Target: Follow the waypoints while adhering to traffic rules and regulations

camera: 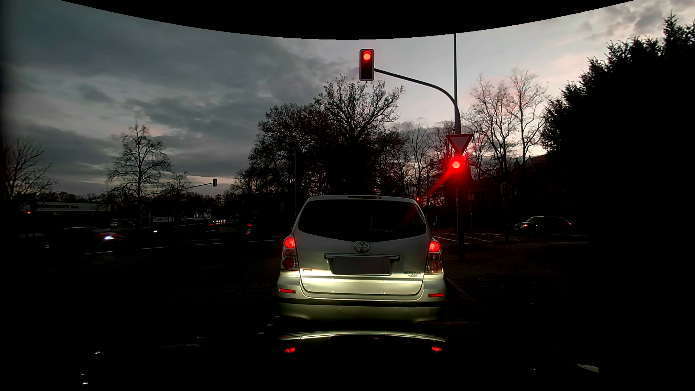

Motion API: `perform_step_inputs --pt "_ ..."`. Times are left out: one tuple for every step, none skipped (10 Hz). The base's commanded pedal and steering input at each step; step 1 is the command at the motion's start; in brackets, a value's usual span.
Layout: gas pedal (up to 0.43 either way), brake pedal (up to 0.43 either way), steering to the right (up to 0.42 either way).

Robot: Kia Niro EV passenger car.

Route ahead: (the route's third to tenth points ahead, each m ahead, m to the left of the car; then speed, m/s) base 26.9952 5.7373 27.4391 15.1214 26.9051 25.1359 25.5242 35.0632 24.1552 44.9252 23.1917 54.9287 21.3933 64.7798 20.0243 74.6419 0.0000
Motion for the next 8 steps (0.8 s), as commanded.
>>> perform_step_inputs --pt "0.000 0.341 -0.001" --pt "0.000 0.341 -0.001" --pt "0.000 0.341 0.000" --pt "0.000 0.341 -0.001" --pt "0.000 0.341 -0.001" --pt "0.000 0.341 -0.001" --pt "0.000 0.341 0.000" --pt "0.000 0.341 -0.001"
